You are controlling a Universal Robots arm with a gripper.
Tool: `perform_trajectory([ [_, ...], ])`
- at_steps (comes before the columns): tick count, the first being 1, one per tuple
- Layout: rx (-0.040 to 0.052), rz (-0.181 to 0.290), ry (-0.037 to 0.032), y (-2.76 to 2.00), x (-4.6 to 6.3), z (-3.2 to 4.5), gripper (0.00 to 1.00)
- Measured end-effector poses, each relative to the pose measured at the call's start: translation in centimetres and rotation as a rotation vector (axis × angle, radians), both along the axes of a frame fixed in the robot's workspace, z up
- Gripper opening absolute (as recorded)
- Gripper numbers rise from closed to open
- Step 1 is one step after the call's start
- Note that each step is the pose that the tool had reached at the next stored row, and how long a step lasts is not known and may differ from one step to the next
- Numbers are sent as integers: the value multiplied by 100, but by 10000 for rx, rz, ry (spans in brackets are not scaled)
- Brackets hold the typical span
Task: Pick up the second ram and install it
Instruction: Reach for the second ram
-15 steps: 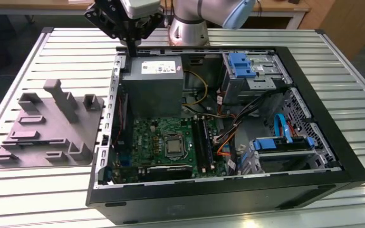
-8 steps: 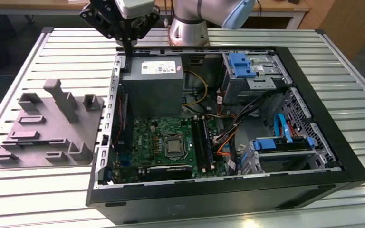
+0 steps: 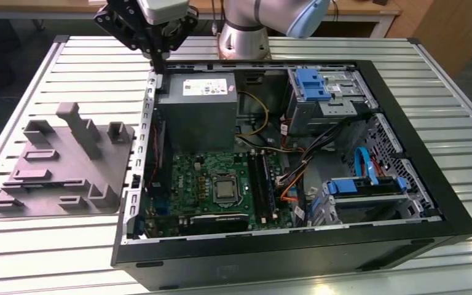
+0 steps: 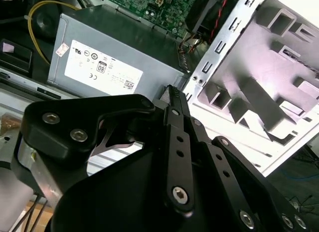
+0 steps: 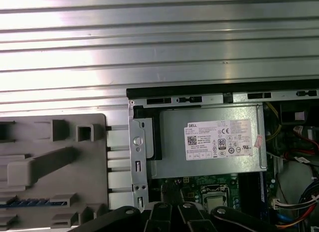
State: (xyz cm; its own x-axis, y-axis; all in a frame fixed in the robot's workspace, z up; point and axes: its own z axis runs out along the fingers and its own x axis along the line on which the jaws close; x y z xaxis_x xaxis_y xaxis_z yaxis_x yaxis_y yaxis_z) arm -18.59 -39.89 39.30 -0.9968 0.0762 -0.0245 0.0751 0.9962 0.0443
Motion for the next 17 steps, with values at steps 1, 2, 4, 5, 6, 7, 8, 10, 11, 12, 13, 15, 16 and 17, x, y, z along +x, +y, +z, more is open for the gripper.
perform_trajectory([
  [1,1,0,0,0,-13,0,10],
  [2,0,0,0,0,-27,0,10],
  [4,1,0,-1,0,-52,0,10],
  [5,0,0,0,0,-64,0,10],
  [6,0,1,0,0,-76,0,10],
  [7,0,1,0,0,-88,0,10],
  [8,0,1,0,0,-100,0,10],
  [10,0,1,0,0,-125,0,10],
  [11,0,1,0,0,-137,0,10],
  [12,0,0,0,0,-149,0,10],
  [13,0,0,0,0,-163,0,10],
  [15,0,-1,1,0,-191,0,10],
  [16,0,0,0,0,-206,0,10],
  [17,0,0,0,0,-220,0,10],
])
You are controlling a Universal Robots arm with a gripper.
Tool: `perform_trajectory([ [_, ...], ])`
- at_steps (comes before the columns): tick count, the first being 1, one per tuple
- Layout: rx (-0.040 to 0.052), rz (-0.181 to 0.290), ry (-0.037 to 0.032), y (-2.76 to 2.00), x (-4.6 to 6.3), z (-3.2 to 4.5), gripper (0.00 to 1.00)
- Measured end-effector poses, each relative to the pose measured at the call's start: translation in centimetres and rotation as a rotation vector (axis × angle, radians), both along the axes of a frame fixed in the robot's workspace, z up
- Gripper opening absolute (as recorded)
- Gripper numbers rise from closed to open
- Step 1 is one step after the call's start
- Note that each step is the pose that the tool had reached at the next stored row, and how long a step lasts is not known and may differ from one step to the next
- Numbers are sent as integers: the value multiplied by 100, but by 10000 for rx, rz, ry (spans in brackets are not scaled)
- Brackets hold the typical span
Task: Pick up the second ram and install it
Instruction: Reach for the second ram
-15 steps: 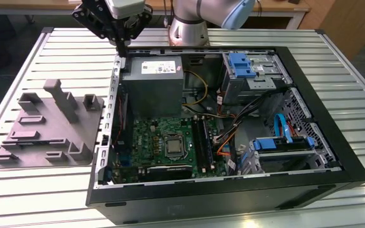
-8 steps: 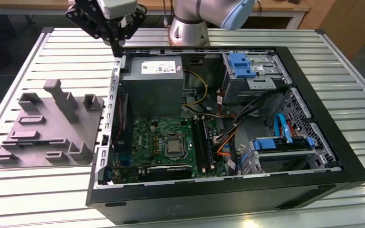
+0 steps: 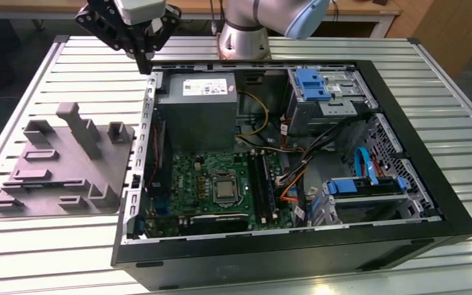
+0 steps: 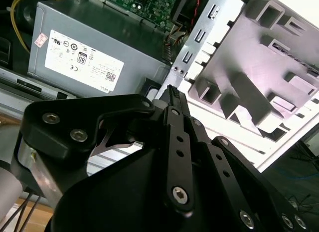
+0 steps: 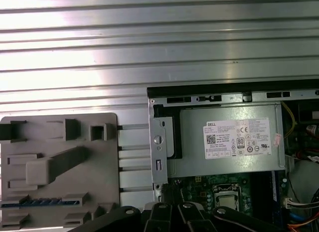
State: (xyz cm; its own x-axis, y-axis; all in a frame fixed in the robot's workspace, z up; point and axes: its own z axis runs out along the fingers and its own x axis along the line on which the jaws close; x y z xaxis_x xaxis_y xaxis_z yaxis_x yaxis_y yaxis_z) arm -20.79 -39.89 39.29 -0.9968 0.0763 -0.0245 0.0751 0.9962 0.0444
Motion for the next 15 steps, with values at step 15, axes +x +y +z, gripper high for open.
perform_trajectory([
  [15,0,-3,-1,0,-175,-2,10],
])
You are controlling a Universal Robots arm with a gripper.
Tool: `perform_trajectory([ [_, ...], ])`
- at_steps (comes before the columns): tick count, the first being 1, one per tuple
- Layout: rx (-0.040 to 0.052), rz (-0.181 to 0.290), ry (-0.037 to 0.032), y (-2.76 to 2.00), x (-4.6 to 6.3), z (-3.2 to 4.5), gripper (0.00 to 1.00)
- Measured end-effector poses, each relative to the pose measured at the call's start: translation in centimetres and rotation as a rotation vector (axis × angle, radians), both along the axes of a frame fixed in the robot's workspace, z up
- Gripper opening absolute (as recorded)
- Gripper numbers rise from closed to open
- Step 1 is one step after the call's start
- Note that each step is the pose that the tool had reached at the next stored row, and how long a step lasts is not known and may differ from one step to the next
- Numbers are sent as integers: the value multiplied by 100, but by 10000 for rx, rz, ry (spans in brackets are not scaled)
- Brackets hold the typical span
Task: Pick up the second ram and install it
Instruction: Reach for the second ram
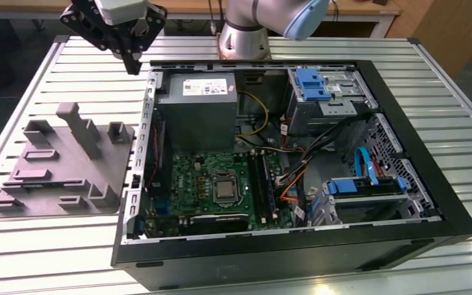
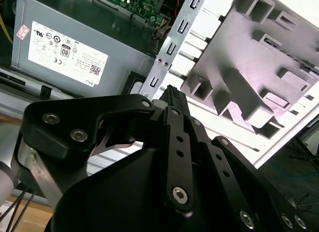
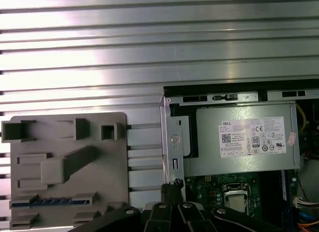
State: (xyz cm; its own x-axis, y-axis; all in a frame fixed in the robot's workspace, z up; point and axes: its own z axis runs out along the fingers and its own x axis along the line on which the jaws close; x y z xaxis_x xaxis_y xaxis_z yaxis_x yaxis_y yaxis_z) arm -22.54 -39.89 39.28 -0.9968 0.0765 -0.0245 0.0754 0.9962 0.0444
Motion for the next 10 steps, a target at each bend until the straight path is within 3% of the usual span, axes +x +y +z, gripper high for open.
perform_trajectory([
  [10,0,-3,0,0,-137,-4,10],
])
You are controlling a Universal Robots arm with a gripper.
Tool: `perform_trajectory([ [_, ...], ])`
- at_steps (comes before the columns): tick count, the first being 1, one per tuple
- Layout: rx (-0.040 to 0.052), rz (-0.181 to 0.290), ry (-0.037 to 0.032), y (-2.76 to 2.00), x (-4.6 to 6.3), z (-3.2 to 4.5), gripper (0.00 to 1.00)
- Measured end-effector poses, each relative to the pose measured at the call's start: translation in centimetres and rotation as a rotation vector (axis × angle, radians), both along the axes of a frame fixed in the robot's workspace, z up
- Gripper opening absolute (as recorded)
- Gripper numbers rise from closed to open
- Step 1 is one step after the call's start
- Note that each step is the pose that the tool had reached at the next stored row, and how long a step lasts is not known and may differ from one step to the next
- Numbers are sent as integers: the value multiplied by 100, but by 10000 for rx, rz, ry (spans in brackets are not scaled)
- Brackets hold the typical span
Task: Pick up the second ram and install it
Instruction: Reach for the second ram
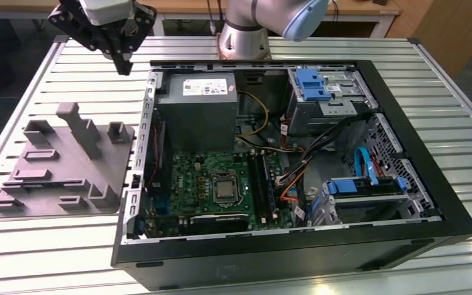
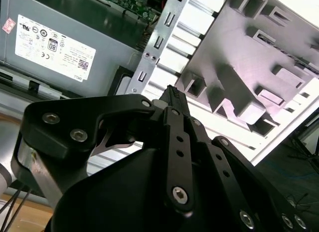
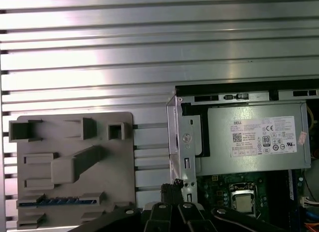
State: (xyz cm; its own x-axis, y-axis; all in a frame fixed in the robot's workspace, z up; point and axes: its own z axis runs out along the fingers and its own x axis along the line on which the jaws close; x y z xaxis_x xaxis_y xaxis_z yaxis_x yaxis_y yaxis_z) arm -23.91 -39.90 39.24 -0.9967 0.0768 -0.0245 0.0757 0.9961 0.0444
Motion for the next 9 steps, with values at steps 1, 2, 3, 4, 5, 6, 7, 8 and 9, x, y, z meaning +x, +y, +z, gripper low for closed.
perform_trajectory([
  [1,0,-2,0,0,-28,-1,10],
  [2,0,-5,0,0,-55,-2,10],
  [3,0,-7,0,0,-82,-2,10],
  [4,0,-9,0,0,-109,-3,10],
  [5,1,-10,0,0,-135,-4,10],
  [6,0,-12,1,0,-161,-4,10],
  [7,0,-13,0,0,-187,-5,10],
  [8,0,-15,-1,0,-210,-6,10],
  [9,0,-17,0,0,-234,-7,10],
])
